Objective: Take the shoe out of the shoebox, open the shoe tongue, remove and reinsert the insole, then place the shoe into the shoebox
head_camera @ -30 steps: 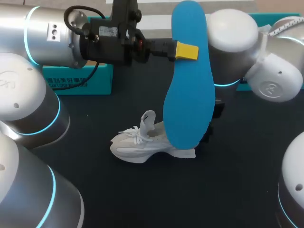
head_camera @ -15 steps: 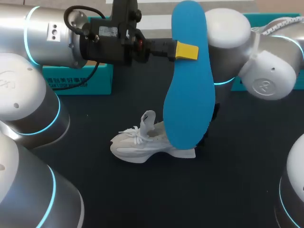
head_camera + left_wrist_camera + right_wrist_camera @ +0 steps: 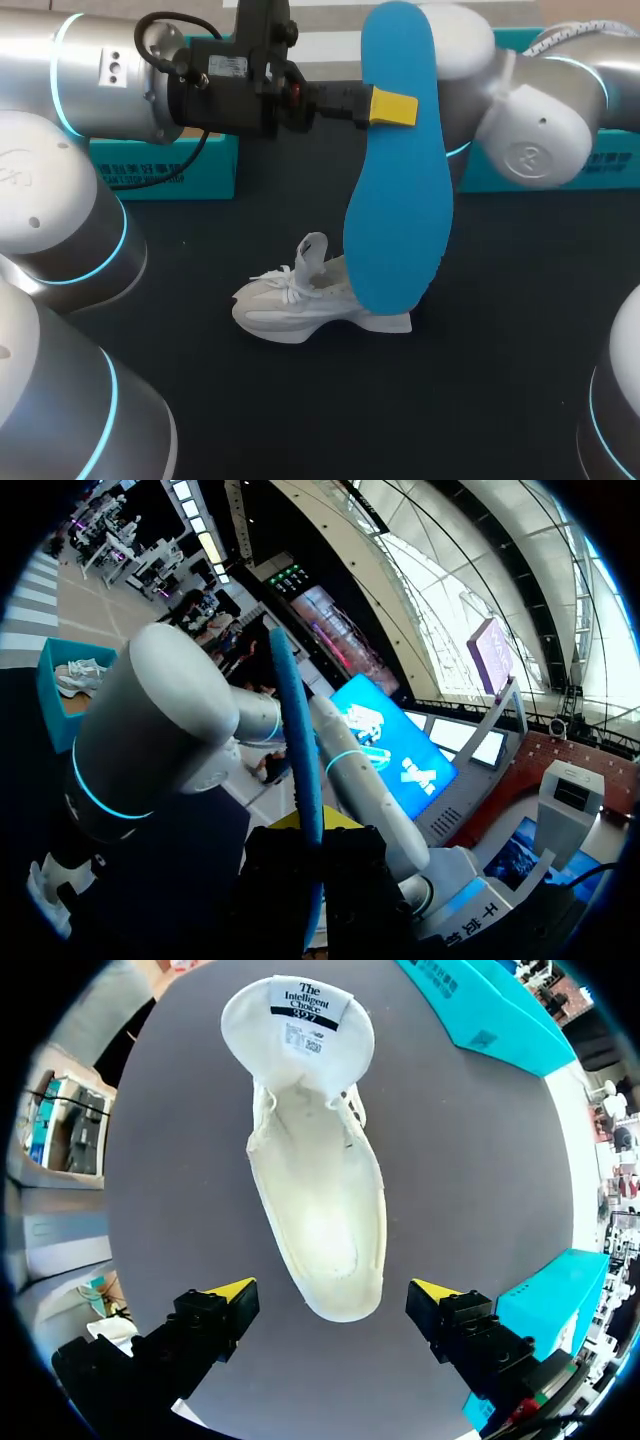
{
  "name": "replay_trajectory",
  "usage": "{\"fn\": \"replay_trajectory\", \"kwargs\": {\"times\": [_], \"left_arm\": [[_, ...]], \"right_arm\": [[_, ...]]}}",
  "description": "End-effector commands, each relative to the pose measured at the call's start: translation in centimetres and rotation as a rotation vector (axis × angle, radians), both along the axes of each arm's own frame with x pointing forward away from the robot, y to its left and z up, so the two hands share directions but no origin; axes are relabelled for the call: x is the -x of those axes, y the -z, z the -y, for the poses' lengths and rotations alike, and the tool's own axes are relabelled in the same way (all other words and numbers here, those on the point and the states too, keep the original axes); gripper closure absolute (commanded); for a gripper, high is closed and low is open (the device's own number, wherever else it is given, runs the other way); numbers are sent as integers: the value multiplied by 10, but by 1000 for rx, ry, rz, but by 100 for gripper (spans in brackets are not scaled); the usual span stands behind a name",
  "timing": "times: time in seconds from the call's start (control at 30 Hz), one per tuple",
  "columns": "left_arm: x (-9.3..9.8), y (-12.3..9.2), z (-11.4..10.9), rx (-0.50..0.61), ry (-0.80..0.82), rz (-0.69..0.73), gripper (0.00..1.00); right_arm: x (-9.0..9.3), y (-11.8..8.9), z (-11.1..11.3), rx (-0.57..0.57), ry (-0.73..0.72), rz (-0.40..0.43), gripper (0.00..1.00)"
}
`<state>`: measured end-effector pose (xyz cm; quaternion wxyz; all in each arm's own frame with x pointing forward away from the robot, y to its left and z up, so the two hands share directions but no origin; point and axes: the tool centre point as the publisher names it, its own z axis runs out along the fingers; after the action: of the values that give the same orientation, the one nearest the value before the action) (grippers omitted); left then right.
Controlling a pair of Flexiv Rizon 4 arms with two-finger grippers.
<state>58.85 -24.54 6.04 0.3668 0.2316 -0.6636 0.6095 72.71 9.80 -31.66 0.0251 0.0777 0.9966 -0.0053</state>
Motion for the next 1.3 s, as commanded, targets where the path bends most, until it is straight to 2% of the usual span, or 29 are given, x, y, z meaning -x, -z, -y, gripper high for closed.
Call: {"fn": "replay_trajectory", "kwargs": {"times": [0.03, 0.47, 0.67, 0.9, 1.13, 1.3], "left_arm": [[1, 2, 0, 1, -2, -1, 100], [1, 2, 0, 1, -2, -1, 100], [1, 2, 0, 1, -2, -1, 100], [1, 2, 0, 1, -2, -1, 100], [1, 2, 0, 1, -2, -1, 100], [1, 2, 0, 1, -2, -1, 100]], "right_arm": [[1, 0, 1, -2, 1, 2, 0], [1, 0, 1, -2, 1, 2, 0], [0, -10, -18, -22, 17, 16, 0], [-2, -2, -40, -57, 10, 15, 0], [-7, 0, -42, -55, 8, 5, 0], [-12, 8, -53, -50, -24, -2, 0]]}}
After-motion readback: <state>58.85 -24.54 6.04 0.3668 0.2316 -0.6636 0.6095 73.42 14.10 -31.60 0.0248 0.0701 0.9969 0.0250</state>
